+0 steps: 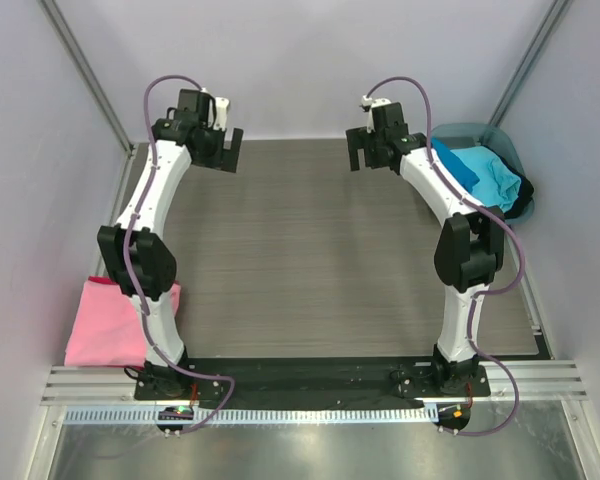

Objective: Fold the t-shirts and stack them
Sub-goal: Grab the tshirt from the pile

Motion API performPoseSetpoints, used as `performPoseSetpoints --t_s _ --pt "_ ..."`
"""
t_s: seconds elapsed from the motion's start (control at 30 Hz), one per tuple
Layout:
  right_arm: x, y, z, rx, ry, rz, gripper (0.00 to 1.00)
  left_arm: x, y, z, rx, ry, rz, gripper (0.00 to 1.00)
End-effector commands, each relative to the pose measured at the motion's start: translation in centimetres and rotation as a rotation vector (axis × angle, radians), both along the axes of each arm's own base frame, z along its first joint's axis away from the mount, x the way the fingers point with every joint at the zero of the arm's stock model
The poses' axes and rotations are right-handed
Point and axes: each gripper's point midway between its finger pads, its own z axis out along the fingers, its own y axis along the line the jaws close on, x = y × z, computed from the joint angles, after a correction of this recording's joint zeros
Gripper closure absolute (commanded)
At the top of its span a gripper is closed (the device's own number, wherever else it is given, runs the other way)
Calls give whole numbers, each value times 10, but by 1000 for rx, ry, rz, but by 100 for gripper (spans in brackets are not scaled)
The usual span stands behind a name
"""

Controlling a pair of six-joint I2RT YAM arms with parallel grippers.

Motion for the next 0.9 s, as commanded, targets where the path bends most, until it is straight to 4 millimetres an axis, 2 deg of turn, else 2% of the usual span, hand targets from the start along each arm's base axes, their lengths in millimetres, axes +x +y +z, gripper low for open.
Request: performPoseSetpoints --t_s 0.0,0.03,0.1,0.13,0.2,0.23,0.3,0.33,0.43,0.47,0.6,0.7,0.87 --pt "13 -26 63 4 -168 -138 0 -5 -4 48 -28 -111 -2 0" --pt "13 -31 66 -25 -174 -101 0 -8 -13 46 -53 -100 -22 0" --pt "16 -50 77 -70 -201 -136 0 -16 -17 40 -77 -55 -5 0" --pt "19 -69 86 -97 -222 -178 0 -20 -21 37 -66 -41 -22 0" --pt "21 -87 95 -118 -225 -177 3 -26 -25 32 -23 -26 -73 0" --pt "25 -104 104 -127 -239 -178 4 -31 -31 32 5 -28 -123 0" --pt "24 -124 109 -135 -237 -195 6 -33 -35 33 10 -35 -142 0" --pt "24 -146 112 -138 -240 -227 6 -34 -36 31 8 -30 -145 0" --pt "21 -171 109 -150 -215 -252 8 -33 -35 24 10 -22 -124 0" --pt "19 -192 105 -161 -202 -289 9 -35 -37 21 7 -11 -140 0" --pt "11 -226 85 -193 -136 -322 14 -49 -41 6 12 48 -230 3" --pt "11 -241 66 -189 -89 -335 21 -54 -45 -7 0 97 -252 7" --pt "18 -211 48 -77 -35 -148 31 -55 -46 -20 -4 133 -241 9"
